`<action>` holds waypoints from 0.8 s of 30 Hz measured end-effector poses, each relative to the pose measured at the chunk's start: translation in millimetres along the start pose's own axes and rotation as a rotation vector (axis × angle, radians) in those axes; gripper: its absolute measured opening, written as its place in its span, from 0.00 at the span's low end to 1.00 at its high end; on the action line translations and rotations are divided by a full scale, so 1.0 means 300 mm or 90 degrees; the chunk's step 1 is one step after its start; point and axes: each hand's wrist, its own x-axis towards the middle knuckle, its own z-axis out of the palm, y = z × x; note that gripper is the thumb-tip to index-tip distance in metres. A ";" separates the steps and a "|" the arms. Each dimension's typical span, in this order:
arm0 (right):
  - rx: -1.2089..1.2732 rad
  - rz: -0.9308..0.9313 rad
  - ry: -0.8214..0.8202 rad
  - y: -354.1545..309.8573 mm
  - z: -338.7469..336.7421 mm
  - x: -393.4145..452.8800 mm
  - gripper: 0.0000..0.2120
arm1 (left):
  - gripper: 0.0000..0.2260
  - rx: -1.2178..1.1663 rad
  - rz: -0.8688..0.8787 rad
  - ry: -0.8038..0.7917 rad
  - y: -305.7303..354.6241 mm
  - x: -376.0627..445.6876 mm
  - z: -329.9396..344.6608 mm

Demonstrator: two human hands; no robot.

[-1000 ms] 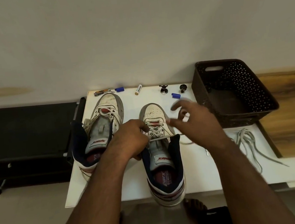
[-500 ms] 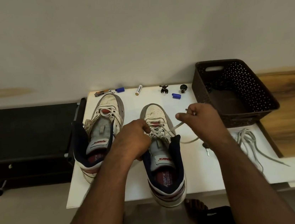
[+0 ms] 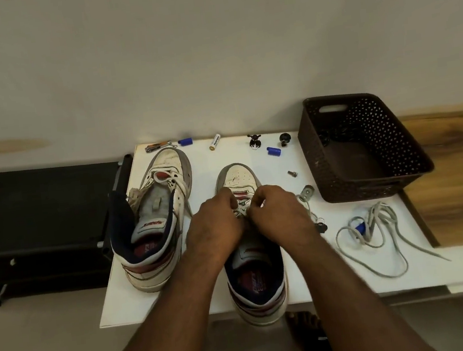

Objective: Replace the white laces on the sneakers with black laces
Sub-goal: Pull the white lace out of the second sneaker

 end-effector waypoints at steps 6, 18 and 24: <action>-0.064 0.046 -0.037 0.017 0.001 0.016 0.17 | 0.05 0.003 -0.005 0.040 -0.019 -0.008 0.013; 0.064 0.088 -0.069 0.126 -0.061 0.045 0.12 | 0.14 -0.040 -0.053 0.079 -0.073 0.001 -0.035; 0.110 0.089 -0.070 0.129 -0.055 0.042 0.10 | 0.14 0.036 -0.029 0.036 -0.064 -0.016 -0.041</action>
